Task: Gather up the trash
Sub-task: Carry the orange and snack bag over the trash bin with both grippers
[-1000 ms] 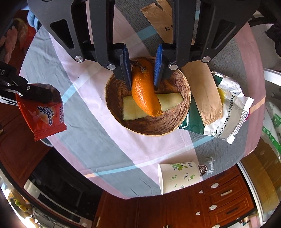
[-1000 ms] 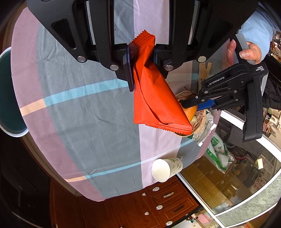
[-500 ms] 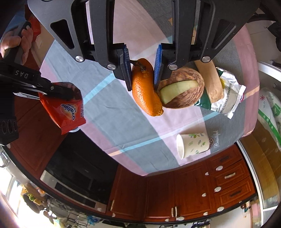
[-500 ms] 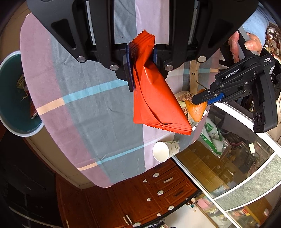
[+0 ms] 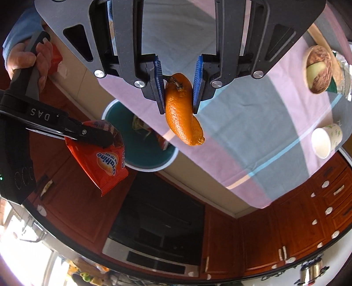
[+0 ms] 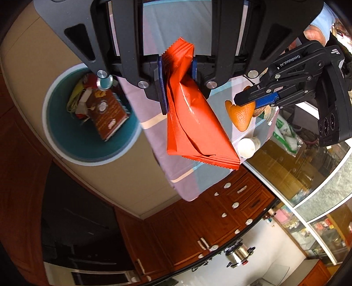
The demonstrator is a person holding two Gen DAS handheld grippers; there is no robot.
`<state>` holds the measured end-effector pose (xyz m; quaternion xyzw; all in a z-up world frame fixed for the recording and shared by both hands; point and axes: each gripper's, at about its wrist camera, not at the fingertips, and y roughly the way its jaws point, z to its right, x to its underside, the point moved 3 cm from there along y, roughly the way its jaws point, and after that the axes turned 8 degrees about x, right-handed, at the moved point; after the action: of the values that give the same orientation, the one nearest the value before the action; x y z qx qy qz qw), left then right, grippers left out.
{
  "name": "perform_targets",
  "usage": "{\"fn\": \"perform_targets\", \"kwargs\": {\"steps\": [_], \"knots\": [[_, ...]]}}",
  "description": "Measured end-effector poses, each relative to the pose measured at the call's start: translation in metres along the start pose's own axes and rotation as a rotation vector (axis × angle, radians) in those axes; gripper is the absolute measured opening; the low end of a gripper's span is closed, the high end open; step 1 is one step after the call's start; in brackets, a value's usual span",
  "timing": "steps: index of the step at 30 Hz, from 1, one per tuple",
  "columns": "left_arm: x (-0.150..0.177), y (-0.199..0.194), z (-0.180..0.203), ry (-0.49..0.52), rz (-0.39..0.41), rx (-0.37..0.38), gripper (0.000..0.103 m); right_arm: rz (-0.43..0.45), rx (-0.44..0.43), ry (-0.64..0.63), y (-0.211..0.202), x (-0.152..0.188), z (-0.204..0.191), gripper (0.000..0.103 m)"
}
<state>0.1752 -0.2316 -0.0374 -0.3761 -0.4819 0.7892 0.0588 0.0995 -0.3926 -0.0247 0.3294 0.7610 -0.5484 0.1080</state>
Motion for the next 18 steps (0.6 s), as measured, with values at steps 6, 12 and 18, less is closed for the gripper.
{"fn": "perform_targets", "kwargs": {"steps": [6,12,18], "knots": [[-0.018,0.058,0.042,0.063,-0.078,0.046,0.024,-0.016,0.061,0.088,0.002,-0.002,0.066,0.017],[-0.029,0.104,0.068,0.104,-0.145,0.059,0.024,-0.059,0.074,0.156,0.023,0.001,0.103,0.017],[-0.031,0.128,0.077,0.118,-0.181,0.068,0.024,-0.106,0.077,0.187,0.044,0.003,0.119,0.017]]}}
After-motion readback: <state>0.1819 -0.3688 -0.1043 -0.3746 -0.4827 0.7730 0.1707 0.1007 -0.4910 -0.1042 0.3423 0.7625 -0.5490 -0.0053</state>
